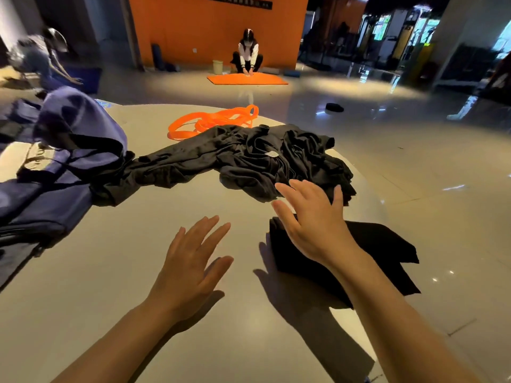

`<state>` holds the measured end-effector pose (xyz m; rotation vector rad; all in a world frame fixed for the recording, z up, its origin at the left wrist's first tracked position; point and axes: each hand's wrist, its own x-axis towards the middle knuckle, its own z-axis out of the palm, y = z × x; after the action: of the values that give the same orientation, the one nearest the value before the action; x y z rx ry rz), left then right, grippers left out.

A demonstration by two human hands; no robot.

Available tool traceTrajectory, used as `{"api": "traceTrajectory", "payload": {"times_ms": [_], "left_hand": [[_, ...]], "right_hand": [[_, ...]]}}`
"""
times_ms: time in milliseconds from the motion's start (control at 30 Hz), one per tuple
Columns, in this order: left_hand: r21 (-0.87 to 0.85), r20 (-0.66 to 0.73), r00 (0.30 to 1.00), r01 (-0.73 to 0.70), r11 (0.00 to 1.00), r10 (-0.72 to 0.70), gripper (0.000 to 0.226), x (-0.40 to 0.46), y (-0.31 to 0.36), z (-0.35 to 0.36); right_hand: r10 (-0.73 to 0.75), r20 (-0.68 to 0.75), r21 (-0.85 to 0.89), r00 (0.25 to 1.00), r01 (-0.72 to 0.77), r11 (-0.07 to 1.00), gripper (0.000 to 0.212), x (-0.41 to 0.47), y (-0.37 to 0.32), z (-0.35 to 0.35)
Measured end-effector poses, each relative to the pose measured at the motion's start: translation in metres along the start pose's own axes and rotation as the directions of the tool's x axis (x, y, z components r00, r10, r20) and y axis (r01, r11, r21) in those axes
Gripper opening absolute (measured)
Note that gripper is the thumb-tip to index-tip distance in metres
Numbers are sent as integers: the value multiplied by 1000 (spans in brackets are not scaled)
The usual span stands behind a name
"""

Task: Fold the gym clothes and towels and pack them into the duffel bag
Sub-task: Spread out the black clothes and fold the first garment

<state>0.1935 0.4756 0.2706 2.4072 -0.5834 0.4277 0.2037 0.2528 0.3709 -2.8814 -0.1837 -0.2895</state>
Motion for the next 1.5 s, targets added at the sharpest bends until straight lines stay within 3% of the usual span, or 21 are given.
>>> {"api": "traceTrajectory", "payload": {"times_ms": [167, 267, 367, 533, 633, 767, 967, 1100, 1500], "left_hand": [[191, -45, 988, 153, 970, -148, 67, -17, -43, -41], [321, -87, 972, 236, 917, -220, 67, -32, -66, -71], [450, -142, 949, 316, 836, -282, 68, -52, -90, -100], [595, -140, 928, 358, 720, -345, 62, -69, -126, -135], [601, -204, 869, 474, 643, -451, 59, -65, -146, -146], [594, -185, 816, 536, 600, -547, 63, -57, -157, -144], [591, -184, 802, 552, 588, -568, 60, -57, -161, -141], [588, -178, 798, 556, 588, -576, 61, -55, -161, -143], [633, -151, 794, 535, 560, -588, 58, -56, -156, -144]], "right_hand": [[-220, 127, -5, 967, 222, 975, 51, 21, -68, 28], [-367, 200, 76, 909, 359, 930, 51, 30, -115, 65], [-446, 268, 195, 854, 405, 893, 49, 28, -163, 106], [-494, 162, 215, 854, 458, 863, 41, 47, -222, 145], [-531, 93, 224, 842, 502, 835, 43, 68, -241, 162], [-497, 21, 224, 868, 480, 848, 49, 100, -253, 182], [-257, 12, 173, 966, 251, 952, 42, 153, -234, 191], [-145, 41, 92, 989, 141, 986, 48, 191, -198, 190], [-231, -43, 88, 972, 234, 968, 49, 169, -191, 194]]}}
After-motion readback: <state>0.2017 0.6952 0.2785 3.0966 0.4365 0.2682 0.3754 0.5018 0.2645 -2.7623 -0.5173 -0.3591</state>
